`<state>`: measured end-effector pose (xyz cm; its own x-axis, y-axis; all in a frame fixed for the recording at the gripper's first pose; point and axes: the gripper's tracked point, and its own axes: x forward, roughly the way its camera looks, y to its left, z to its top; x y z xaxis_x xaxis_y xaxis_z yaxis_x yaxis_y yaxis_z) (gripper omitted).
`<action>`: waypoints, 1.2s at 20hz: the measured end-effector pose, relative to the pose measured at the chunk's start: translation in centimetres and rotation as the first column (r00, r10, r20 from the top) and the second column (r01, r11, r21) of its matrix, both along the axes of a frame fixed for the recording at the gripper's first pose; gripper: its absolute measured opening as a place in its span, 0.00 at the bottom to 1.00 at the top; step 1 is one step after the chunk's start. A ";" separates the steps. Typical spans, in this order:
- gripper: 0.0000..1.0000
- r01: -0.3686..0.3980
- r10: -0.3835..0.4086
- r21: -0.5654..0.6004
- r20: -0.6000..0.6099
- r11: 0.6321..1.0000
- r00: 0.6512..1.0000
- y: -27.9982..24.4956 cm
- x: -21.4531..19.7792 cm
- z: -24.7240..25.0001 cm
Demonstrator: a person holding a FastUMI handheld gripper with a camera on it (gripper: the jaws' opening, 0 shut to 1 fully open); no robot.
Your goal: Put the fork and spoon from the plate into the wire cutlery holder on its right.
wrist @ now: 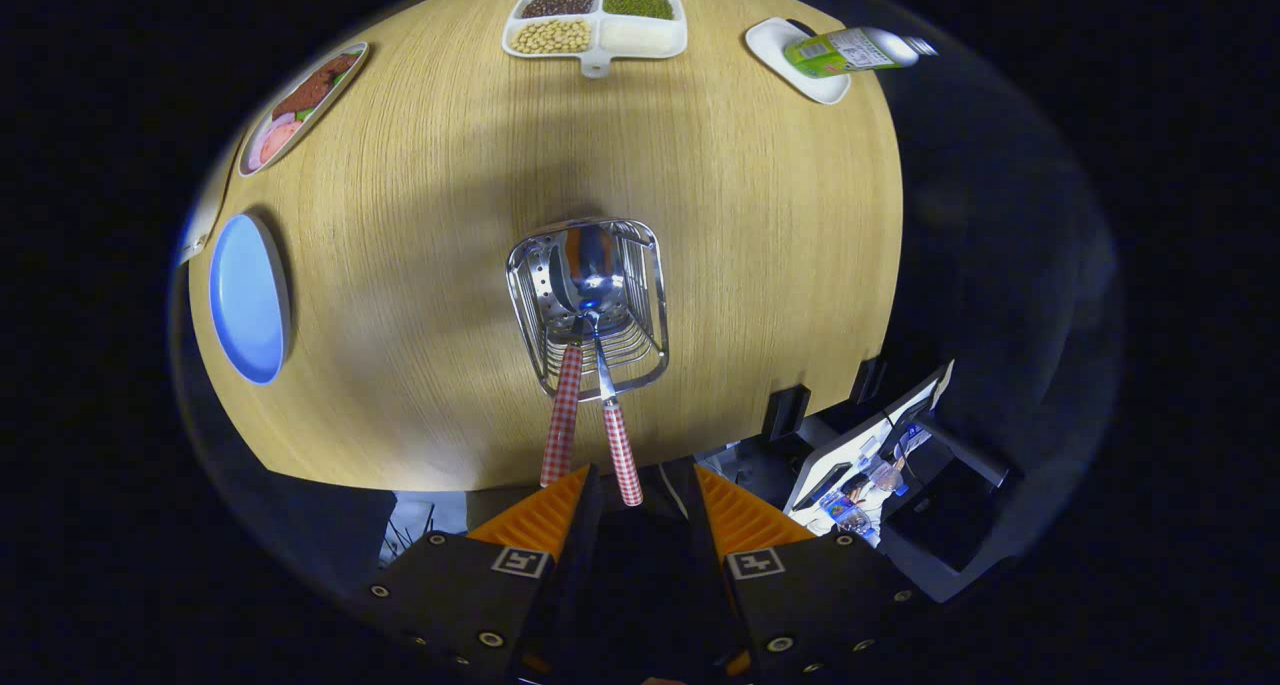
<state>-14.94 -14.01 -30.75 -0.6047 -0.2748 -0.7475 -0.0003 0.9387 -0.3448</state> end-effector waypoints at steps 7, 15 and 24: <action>0.74 0.103 -0.094 0.000 0.408 0.995 0.908 1.4 4.8 2.2; 0.81 -0.021 -0.101 0.139 0.806 0.990 0.583 3.9 11.2 6.2; 0.90 -0.251 -0.105 0.099 0.994 0.963 -0.012 8.0 16.4 19.1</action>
